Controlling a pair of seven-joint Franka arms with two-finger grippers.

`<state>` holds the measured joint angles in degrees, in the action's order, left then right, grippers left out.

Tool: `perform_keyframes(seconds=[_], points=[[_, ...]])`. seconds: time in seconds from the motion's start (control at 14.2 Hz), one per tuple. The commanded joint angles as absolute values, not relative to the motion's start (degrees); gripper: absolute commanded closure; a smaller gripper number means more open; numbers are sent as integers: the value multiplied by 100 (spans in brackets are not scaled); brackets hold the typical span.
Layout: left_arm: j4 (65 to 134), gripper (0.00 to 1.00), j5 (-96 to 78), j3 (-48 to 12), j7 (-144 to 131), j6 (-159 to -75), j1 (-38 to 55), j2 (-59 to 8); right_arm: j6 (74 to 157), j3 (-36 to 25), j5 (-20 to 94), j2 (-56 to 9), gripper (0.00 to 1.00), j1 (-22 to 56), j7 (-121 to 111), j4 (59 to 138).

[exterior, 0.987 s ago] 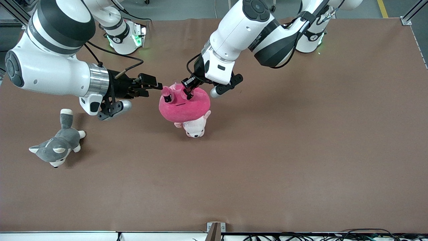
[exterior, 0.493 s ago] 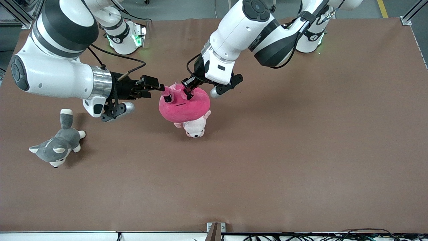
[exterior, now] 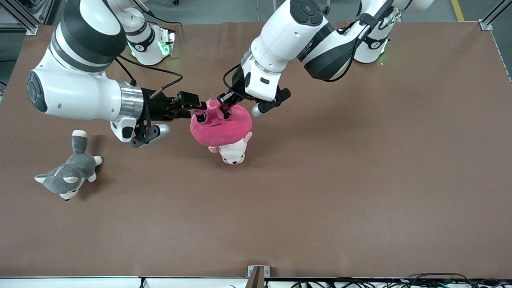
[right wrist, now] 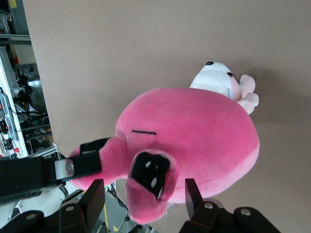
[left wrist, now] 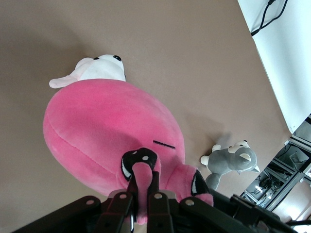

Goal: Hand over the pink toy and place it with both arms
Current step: 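Grasp the pig's other ear with the right gripper, then open the left gripper and lift away while the right gripper pulls pig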

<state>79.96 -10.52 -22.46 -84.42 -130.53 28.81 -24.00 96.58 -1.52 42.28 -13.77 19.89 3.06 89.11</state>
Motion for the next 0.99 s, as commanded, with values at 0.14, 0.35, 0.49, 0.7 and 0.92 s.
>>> perform_keyframes(seconds=[0.14, 0.35, 0.49, 0.7, 0.92], points=[[7884, 99, -1028, -2215, -8525, -13087, 2936, -2435, 9712, -176, 4289, -1433, 30, 2136, 273, 8850], [7884, 99, -1028, -2215, -8525, -13087, 2936, -2452, 9712, -176, 4018, -1424, 58, 2145, 185, 8851], [7884, 99, -1028, -2215, -8525, -13087, 2936, -2452, 9694, -176, 3973, -1433, 84, 2110, -366, 8859], [7884, 99, -1028, -2215, -8525, -13087, 2944, -2452, 9659, -185, 3973, -1433, 96, 2039, -1107, 8868], [7884, 74, -1028, -2215, -8499, -13087, 2936, -2452, 9650, -185, 3973, -1424, 97, 2057, -1099, 8868]])
